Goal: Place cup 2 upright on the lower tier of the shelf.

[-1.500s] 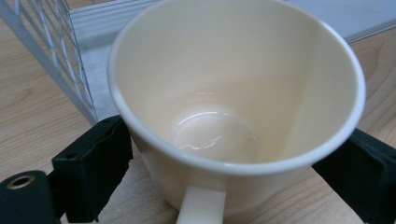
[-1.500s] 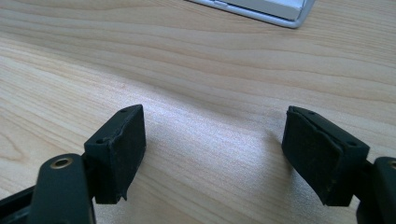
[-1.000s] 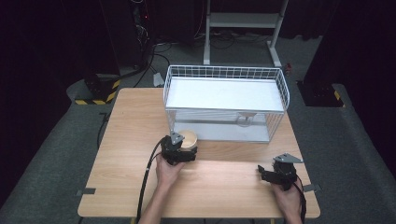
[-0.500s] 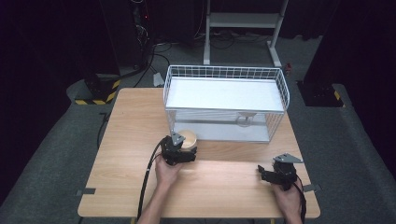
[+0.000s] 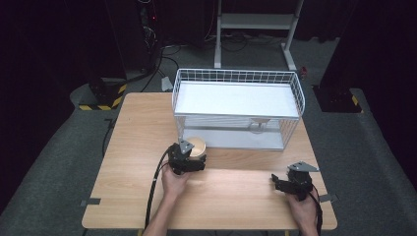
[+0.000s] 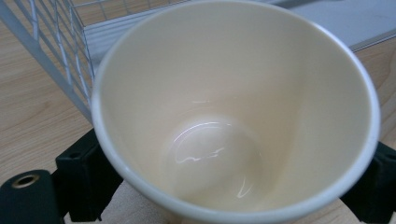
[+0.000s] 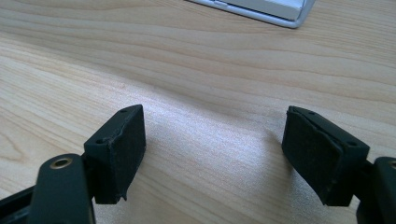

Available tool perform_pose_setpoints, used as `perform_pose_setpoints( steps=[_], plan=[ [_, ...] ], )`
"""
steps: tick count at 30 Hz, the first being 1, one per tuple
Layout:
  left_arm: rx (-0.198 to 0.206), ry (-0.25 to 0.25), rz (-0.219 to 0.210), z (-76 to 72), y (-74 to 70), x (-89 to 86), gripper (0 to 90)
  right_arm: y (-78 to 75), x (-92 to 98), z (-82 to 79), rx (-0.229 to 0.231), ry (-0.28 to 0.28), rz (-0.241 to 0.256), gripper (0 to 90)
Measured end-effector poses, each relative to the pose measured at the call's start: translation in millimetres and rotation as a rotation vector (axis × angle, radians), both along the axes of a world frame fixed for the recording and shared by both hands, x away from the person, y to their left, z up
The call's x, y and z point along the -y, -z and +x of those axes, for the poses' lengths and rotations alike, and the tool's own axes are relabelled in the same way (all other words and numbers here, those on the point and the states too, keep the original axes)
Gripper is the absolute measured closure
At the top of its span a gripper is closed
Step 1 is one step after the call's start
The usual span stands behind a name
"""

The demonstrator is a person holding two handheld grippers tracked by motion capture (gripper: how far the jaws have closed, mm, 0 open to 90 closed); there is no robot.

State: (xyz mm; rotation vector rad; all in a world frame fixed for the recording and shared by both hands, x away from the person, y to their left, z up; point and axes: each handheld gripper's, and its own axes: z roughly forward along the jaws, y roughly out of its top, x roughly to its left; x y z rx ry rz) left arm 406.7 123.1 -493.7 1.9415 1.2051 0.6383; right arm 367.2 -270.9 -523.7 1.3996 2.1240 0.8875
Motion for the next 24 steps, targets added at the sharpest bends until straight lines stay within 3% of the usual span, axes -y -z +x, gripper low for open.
perform_pose_setpoints(
  steps=[4,7,13,16,21,24],
  plan=[
    [-0.01,0.0,-0.006,1.5,-1.6,-0.2,8.9,0.0,0.0,0.0,0.0,0.0,0.0,22.0],
    [0.001,0.014,0.019,2.9,-6.7,3.1,8.9,0.0,0.0,0.0,0.0,0.0,0.0,22.0],
    [0.005,0.018,0.003,5.1,-10.2,5.5,8.9,0.0,-0.2,-0.1,-0.002,0.002,0.002,22.0],
    [-0.005,0.018,0.024,9.0,-11.7,6.6,8.9,0.0,-0.2,-0.1,-0.001,0.001,0.002,22.0],
    [-0.009,0.016,0.012,13.6,-15.6,9.6,8.9,0.0,-0.1,0.0,-0.001,0.0,0.0,22.0],
    [-0.012,0.012,-0.02,15.4,-16.0,10.0,8.9,0.0,-0.2,-0.1,-0.002,0.002,0.002,22.0]
  ],
)
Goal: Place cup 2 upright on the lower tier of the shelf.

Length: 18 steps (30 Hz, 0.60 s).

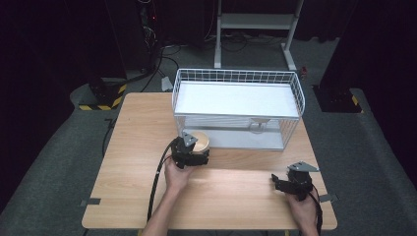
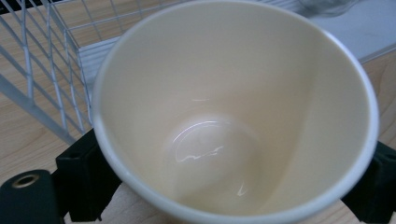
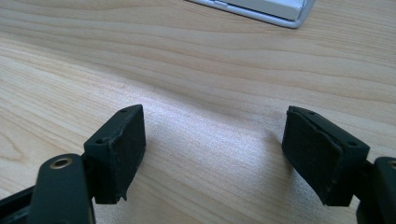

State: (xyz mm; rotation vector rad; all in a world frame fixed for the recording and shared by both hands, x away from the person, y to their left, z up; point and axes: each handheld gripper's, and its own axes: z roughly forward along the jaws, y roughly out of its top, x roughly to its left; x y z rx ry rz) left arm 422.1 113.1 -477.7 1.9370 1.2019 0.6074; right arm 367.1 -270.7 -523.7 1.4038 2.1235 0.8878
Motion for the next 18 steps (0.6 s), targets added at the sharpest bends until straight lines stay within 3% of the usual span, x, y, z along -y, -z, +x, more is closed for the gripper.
perform_pose_setpoints(
  steps=[3,5,12,18],
  plan=[
    [-0.013,-0.007,0.006,3.8,1.3,0.4,8.9,0.0,0.0,0.0,0.0,0.0,0.0,22.0],
    [-0.033,-0.012,-0.026,7.6,2.3,1.1,8.9,0.0,0.0,0.0,0.0,0.0,0.0,22.0],
    [-0.031,-0.017,-0.021,14.6,-0.1,6.2,8.9,0.0,0.2,0.2,0.002,-0.002,-0.002,22.0],
    [-0.03,-0.046,-0.047,19.7,1.5,6.2,8.9,0.0,0.0,0.0,0.0,0.0,0.0,22.0]
  ],
)
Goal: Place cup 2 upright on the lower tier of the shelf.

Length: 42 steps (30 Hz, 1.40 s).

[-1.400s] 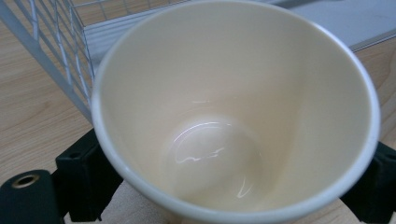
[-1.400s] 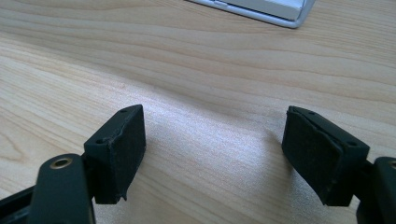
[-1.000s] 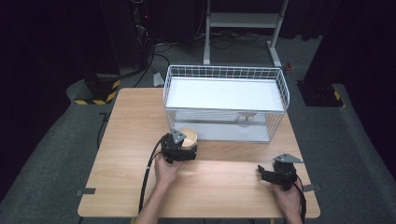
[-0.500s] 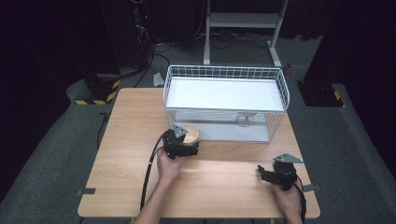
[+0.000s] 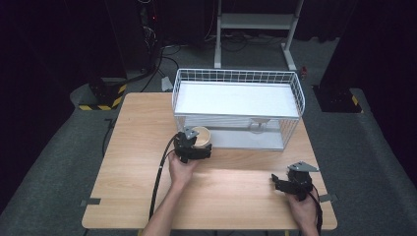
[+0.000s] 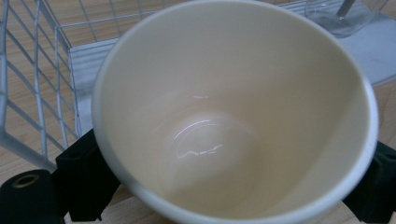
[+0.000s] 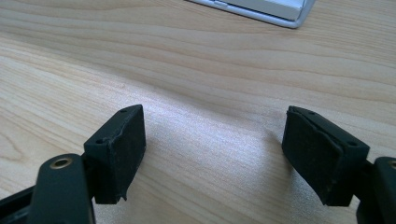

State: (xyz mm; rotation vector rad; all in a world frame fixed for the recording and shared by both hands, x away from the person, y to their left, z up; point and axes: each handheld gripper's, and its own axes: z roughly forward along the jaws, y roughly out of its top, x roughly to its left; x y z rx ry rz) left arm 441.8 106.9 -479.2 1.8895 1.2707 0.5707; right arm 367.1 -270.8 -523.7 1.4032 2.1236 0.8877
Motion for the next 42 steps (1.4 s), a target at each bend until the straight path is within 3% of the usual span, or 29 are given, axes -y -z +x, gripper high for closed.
perform_pose_setpoints(
  steps=[7,8,12,27,36,42],
  plan=[
    [0.0,-0.014,-0.003,3.4,1.0,1.2,8.9,0.0,0.1,0.1,0.001,-0.001,-0.001,22.0],
    [0.0,-0.01,0.025,4.8,0.0,2.0,9.0,0.0,0.1,0.1,0.002,-0.002,-0.002,22.0],
    [0.007,-0.006,0.052,7.5,0.4,8.4,8.9,0.0,0.2,0.1,0.002,-0.002,-0.002,22.0],
    [0.008,-0.015,0.046,20.9,2.0,14.9,8.9,0.0,0.1,0.1,0.002,-0.002,-0.002,22.0],
    [0.022,-0.01,0.064,29.7,3.5,16.7,8.7,0.0,-0.1,0.0,0.0,0.001,0.0,22.0],
    [0.036,-0.011,0.05,32.3,6.0,16.9,8.6,0.0,-0.1,-0.1,-0.001,0.002,0.0,22.0]
  ],
)
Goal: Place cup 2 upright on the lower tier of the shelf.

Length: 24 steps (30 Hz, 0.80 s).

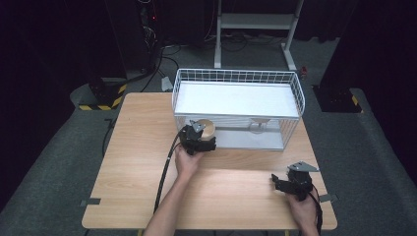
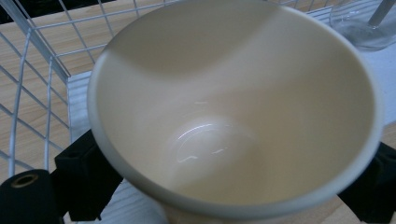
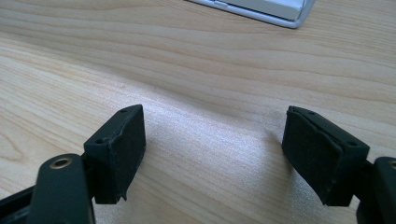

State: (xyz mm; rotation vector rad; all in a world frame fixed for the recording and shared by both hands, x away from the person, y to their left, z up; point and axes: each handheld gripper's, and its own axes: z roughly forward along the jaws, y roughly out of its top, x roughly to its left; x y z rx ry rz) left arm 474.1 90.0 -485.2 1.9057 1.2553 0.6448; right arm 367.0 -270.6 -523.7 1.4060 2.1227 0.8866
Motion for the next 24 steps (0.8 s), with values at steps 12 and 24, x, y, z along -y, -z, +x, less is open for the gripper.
perform_pose_setpoints(
  steps=[12,24],
  plan=[
    [-0.01,-0.008,-0.012,0.1,-1.1,-1.4,8.0,0.1,0.2,0.2,0.002,-0.003,-0.001,22.0],
    [-0.013,-0.009,-0.026,-6.4,-5.9,-6.7,4.7,0.1,0.3,0.2,0.003,-0.004,-0.002,22.0]
  ],
)
